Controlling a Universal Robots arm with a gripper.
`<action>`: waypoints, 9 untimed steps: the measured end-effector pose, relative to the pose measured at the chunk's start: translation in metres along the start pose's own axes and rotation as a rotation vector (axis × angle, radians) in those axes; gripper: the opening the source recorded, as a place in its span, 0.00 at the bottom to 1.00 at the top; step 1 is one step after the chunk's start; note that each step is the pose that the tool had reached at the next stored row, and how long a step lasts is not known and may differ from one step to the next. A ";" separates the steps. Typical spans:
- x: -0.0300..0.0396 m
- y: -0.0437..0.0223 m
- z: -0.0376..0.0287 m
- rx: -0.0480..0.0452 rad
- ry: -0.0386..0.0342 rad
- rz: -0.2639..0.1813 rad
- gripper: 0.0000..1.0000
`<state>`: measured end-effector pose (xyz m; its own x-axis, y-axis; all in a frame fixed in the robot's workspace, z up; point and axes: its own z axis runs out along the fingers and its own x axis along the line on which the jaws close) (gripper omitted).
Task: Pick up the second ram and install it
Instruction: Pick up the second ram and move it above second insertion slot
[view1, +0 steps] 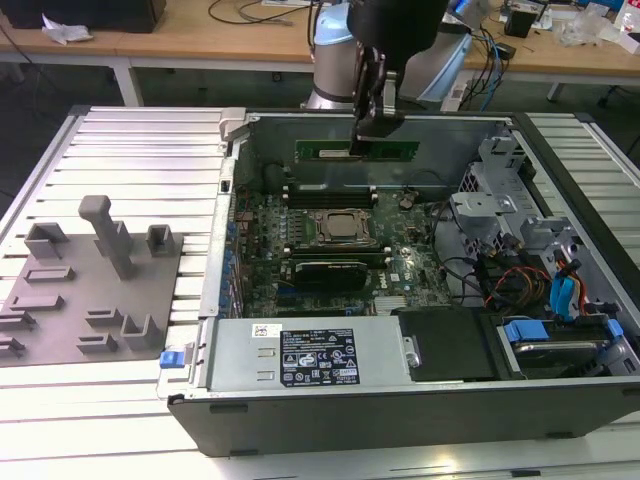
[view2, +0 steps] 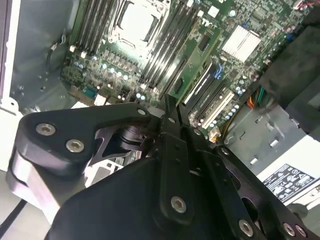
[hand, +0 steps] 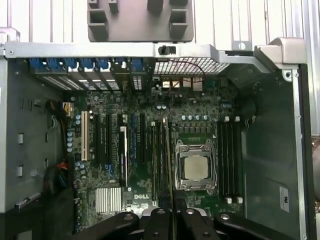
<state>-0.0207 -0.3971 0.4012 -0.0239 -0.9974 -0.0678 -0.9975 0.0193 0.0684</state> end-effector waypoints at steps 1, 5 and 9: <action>-0.0006 -0.0017 0.0008 -0.0007 0.0001 0.000 0.14; -0.0023 -0.0121 0.0059 -0.0044 0.0002 0.000 0.14; -0.0022 -0.0329 0.0155 -0.0102 0.0004 0.001 0.14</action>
<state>0.0111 -0.3944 0.3837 -0.0245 -0.9974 -0.0674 -0.9967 0.0192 0.0786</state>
